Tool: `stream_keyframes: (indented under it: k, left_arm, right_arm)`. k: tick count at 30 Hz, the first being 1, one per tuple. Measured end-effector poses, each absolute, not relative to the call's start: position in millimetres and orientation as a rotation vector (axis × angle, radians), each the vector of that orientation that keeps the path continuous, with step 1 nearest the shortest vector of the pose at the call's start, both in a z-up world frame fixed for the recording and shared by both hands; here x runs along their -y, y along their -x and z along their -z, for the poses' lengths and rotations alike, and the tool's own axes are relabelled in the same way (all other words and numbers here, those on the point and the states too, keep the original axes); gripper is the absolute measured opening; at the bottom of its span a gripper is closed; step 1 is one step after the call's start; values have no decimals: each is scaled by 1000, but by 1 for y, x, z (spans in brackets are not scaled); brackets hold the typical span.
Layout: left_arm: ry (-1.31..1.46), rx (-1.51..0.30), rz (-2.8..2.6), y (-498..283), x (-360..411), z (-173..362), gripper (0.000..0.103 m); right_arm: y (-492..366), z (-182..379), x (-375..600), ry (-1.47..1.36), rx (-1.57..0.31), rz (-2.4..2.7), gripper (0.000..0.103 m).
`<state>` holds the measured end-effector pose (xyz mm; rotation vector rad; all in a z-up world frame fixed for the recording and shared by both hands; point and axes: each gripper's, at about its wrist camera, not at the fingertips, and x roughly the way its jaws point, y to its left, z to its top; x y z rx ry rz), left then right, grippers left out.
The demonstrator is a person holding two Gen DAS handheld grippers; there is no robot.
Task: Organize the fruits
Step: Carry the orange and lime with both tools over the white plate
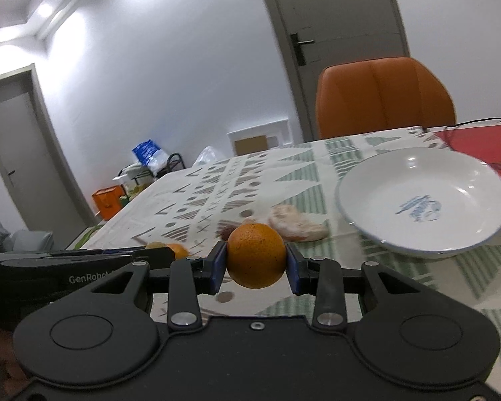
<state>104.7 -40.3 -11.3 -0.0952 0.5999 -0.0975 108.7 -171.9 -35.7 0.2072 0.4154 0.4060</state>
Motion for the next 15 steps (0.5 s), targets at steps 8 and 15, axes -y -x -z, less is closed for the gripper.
stream_keyframes:
  k: [8,15]
  left_arm:
    - [61,-582,149,-115,74,8,23]
    - [40,-576,184,-125,99,7,23]
  right_arm:
    - [-106,36,205,-239,-389,-343,35]
    - [-106,38,232,-265,-372,-290,35]
